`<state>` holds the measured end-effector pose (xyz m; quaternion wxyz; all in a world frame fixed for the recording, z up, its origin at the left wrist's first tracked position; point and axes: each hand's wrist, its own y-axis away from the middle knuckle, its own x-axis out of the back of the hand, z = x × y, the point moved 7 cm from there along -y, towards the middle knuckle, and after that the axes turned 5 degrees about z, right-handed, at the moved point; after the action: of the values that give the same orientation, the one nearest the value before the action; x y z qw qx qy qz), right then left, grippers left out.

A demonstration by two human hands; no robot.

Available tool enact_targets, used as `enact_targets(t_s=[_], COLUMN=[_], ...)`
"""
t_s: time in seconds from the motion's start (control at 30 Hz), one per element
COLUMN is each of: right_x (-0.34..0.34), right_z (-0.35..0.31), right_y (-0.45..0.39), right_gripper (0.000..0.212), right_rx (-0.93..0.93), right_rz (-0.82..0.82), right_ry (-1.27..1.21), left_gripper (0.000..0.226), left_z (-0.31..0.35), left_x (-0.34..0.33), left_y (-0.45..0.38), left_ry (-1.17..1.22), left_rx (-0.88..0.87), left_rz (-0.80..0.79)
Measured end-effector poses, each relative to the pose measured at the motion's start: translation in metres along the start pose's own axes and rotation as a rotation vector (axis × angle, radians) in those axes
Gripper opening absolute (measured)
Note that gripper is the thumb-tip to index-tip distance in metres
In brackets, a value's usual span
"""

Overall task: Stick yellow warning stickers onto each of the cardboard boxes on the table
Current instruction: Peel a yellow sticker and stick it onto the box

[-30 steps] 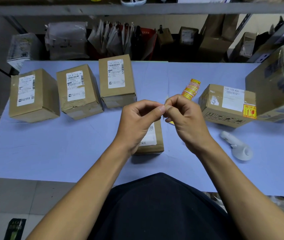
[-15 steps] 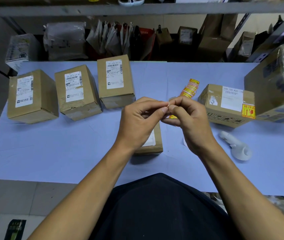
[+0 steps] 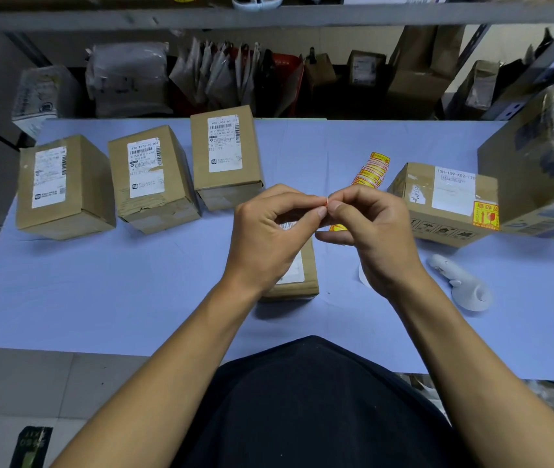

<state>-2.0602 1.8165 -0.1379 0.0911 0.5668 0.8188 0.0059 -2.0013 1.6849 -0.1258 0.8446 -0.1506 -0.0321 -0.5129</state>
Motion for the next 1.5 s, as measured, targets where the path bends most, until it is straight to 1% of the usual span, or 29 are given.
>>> enact_targets(t_s=[0.13,0.27,0.4,0.47,0.63,0.77,0.83,0.87,0.9,1.0,1.07,1.13,1.27,1.33,1.37,1.43,1.5], right_x=[-0.001,-0.002,-0.004,-0.005,-0.009,-0.006,-0.005,-0.005,-0.003,0.012,0.028,0.045,0.081,0.092,0.097,0.107,0.119], right_z=[-0.001,-0.002,-0.003,-0.004,-0.011,-0.015,-0.011,-0.005,0.002,0.032,0.055,0.075,0.118,0.144,0.154,0.168,0.174], right_y=[0.001,0.001,0.001,0.001,0.001,0.002,0.002,0.001,0.000,-0.004,-0.005,-0.003,0.004,0.011,0.014,0.019,0.025], right_gripper=[0.017,0.020,0.016,0.015,0.013,0.011,0.011,0.011,0.012,0.015,0.018,0.018,0.020,0.020,0.021,0.023,0.027], right_rx=[0.004,0.026,0.047,0.056,0.121,0.191,0.184,0.160,0.123,-0.014,-0.101,-0.181,-0.361,-0.478,-0.517,-0.545,-0.584], right_rz=[0.001,-0.002,-0.014,-0.021,-0.035,-0.061,-0.054,-0.041,-0.017,0.099,0.167,0.224,0.326,0.289,0.249,0.155,0.115], right_ry=[0.027,0.067,0.088,0.106,0.131,0.265,0.278,0.265,0.247,0.236,0.274,0.291,0.331,0.444,0.540,0.819,1.074], left_gripper=[0.013,0.014,0.015,0.014,0.008,0.004,0.007,0.011,0.014,0.020,0.021,0.019,0.019,0.017,0.016,0.013,0.007], left_z=[0.002,0.006,0.009,0.008,-0.001,-0.005,-0.006,-0.009,-0.015,-0.046,-0.064,-0.076,-0.090,-0.096,-0.099,-0.104,-0.109], left_x=[0.002,0.002,0.003,0.003,-0.002,-0.001,-0.002,-0.003,-0.005,-0.011,-0.012,-0.009,-0.002,-0.001,-0.001,-0.003,-0.006], left_y=[0.000,0.000,-0.002,-0.002,-0.002,-0.002,-0.002,-0.001,0.000,0.009,0.017,0.021,0.025,0.028,0.030,0.033,0.037], left_ry=[-0.013,-0.017,-0.002,0.049,0.265,0.243,0.220,0.214,0.222,0.345,0.393,0.385,0.353,0.345,0.345,0.349,0.359], left_rx=[-0.006,-0.030,-0.039,-0.005,0.175,0.192,0.197,0.223,0.285,0.618,0.775,0.829,0.851,0.875,0.890,0.926,0.958], left_rz=[-0.003,-0.019,-0.029,-0.035,-0.043,-0.048,-0.046,-0.039,-0.022,0.086,0.161,0.205,0.224,0.222,0.221,0.218,0.217])
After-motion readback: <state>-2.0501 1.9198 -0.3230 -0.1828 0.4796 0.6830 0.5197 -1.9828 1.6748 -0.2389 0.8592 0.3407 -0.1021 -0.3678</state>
